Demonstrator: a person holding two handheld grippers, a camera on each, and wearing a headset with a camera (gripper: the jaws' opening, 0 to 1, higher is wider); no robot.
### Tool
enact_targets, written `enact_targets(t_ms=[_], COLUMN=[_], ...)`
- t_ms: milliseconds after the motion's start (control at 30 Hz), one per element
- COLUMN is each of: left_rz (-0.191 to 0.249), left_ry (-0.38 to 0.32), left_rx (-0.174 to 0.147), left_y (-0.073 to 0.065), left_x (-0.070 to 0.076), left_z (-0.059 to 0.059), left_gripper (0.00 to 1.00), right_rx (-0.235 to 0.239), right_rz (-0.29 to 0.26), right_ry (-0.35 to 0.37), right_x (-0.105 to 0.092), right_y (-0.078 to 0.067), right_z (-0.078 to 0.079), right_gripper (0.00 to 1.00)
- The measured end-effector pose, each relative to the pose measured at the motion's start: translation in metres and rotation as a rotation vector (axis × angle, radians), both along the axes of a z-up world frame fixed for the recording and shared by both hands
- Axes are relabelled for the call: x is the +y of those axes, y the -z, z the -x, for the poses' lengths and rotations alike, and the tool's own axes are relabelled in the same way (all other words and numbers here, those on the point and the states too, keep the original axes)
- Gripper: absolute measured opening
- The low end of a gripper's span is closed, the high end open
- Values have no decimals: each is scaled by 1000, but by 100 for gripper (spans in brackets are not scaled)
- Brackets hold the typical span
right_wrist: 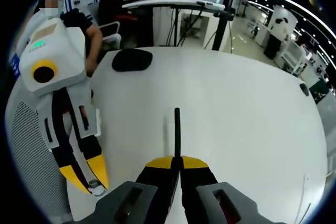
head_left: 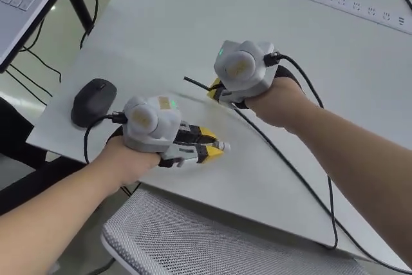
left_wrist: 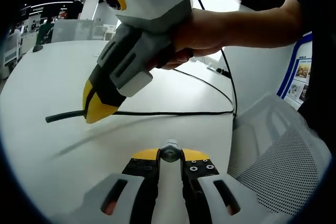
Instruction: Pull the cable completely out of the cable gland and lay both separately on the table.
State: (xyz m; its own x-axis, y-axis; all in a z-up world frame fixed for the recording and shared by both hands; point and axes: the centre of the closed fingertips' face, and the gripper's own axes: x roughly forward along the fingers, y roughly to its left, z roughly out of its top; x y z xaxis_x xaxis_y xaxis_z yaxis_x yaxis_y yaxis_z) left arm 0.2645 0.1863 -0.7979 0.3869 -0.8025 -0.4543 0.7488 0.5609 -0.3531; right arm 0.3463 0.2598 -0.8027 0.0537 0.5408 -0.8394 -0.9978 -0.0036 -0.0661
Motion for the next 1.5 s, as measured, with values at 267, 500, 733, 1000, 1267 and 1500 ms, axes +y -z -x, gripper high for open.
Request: enact_targets(t_ms=[267, 500, 733, 1000, 1267, 1500], left_rz=[-6, -18, -38, -49, -70, -68], left_ry=[-9, -10, -7, 9, 13, -2], left_rx=[2, 1, -9, -9, -15, -16], left_y=[6, 8, 12, 14, 13, 13], left_x=[5, 7, 8, 6, 7, 8], left_z=[-3, -5, -7, -3, -2, -3], left_gripper=[15, 15, 15, 16, 16, 17], right_rx=[15, 33, 54, 54, 51, 46], right_rz=[16, 17, 2, -4, -7, -8], right_ry=[-22, -24, 2, 3, 2, 2], right_x=[4, 4, 8, 7, 9, 10], right_y=[12, 17, 16, 17, 17, 15], right_z=[6, 10, 9, 9, 10, 11], right_gripper=[0, 0, 0, 0, 2, 9])
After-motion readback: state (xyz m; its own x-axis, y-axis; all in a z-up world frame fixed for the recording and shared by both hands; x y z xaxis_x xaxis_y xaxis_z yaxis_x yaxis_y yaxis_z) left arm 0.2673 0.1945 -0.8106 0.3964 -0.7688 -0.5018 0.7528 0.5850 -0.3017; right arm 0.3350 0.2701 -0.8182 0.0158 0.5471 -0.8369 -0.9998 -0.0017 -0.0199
